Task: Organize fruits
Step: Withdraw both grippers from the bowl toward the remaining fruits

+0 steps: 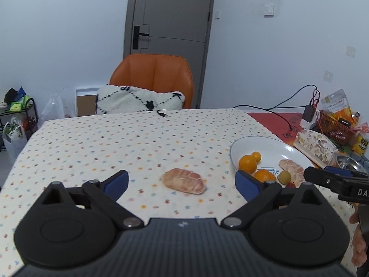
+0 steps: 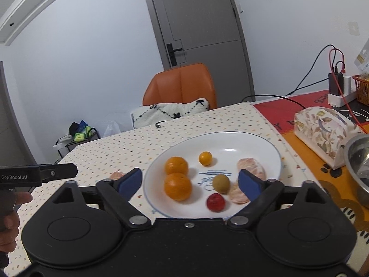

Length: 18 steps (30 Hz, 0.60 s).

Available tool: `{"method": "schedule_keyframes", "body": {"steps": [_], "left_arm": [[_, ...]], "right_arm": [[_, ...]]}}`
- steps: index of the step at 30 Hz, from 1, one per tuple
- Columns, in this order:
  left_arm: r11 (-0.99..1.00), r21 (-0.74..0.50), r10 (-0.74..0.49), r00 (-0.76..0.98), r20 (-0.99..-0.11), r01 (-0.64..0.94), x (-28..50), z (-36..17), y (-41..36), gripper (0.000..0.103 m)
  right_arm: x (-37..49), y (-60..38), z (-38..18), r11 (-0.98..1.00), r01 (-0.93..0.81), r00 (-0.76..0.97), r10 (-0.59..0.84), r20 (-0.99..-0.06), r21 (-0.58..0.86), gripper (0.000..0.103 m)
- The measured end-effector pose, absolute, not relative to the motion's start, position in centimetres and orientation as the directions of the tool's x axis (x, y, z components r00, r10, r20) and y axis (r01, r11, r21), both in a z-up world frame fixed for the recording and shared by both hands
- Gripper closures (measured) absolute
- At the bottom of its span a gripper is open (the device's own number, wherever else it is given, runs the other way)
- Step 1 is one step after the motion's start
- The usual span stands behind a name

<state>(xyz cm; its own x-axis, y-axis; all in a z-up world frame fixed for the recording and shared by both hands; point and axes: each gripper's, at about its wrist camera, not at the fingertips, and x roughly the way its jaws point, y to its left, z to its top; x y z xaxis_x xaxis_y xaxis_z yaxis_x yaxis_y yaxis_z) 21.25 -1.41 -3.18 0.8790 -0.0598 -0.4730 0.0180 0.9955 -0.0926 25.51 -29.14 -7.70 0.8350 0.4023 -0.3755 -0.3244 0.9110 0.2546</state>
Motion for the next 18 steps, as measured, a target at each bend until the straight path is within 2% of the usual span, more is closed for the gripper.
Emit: {"method": "schedule_keyframes", "body": {"steps": [3, 13, 18], "left_arm": [[0.995, -0.097, -0.041, 0.881, -0.472, -0.006, 20.5, -3.1, -0.5, 0.005], [0.990, -0.138, -0.038, 0.879, -0.475, -0.032, 18.4, -2.9, 1.9, 0.002], [0.986, -0.158, -0.028, 0.894, -0.448, -0.049, 17.0, -2.3, 3.2, 0.000]], "right_arm": [[25.0, -28.6, -7.4, 0.907, -0.336, 0.837, 0.412, -0.362, 0.256, 0.000], [23.5, -27.1, -7.1, 0.899, -0.357, 0.830, 0.431, -0.355, 0.255, 0.000], [22.7, -26.5, -6.7, 0.891, -0.377, 0.822, 0.448, -0.352, 0.253, 0.000]]}}
